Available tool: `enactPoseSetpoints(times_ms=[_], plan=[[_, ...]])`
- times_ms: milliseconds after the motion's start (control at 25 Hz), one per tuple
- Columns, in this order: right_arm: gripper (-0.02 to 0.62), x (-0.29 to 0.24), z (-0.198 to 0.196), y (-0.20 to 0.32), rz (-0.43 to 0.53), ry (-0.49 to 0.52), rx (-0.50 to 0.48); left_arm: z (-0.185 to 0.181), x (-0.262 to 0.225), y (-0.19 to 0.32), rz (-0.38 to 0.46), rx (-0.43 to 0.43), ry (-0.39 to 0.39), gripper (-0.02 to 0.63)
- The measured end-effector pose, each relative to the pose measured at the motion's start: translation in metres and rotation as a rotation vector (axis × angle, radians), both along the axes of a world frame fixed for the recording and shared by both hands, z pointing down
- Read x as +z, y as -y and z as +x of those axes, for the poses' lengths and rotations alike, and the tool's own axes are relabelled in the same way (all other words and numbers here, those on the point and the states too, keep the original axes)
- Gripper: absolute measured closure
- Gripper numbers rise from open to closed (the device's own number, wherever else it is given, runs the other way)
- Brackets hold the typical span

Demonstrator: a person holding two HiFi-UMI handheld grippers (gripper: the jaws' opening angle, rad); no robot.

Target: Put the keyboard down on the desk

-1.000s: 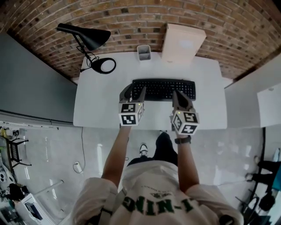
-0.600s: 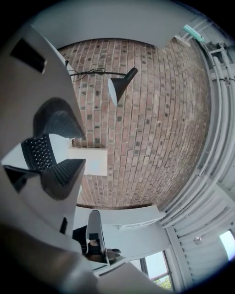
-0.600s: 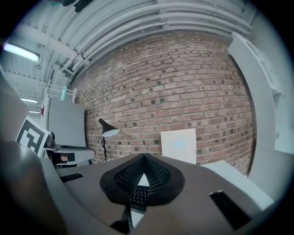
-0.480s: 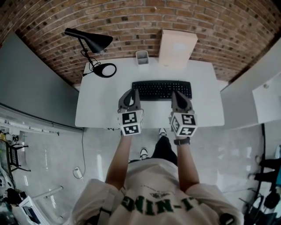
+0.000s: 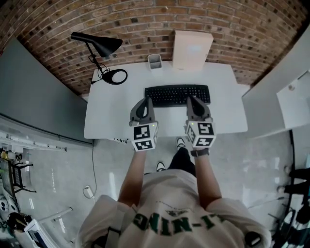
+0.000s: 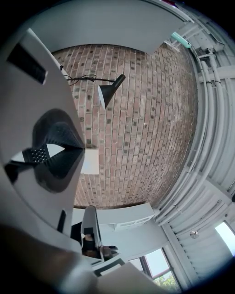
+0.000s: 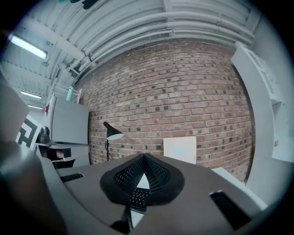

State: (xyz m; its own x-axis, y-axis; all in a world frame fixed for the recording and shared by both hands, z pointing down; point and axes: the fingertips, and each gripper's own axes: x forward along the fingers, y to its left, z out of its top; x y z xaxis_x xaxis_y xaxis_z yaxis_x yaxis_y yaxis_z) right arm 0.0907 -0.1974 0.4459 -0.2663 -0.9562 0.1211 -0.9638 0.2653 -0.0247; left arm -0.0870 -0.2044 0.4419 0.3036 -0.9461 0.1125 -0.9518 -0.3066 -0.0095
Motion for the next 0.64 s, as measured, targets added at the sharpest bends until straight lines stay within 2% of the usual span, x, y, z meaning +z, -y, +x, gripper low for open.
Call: enactPoseSetpoints(times_ms=[200,440,520,640], plan=[[0.592,-0.002,-0.008,-0.003,0.013,-0.013,-0.005,-0.006,0.005,-0.005,-0.004,-0.006,0.005,0.604],[0.592,0.005,-0.022,0.013,-0.004,-0.032,-0.04,-0.018,0.037,-0.001,-0.086,-0.05,0.022,0.603],[0.592,0.018,-0.016,0.018,-0.036,-0.022,-0.048,-0.008,0.061,-0.004,-0.149,-0.029,-0.019,0.603],[0.592,0.065,0.041,-0.005,-0.181,0.032,-0.016,0.06,0.126,-0.037,-0.336,0.104,-0.163,0.603]])
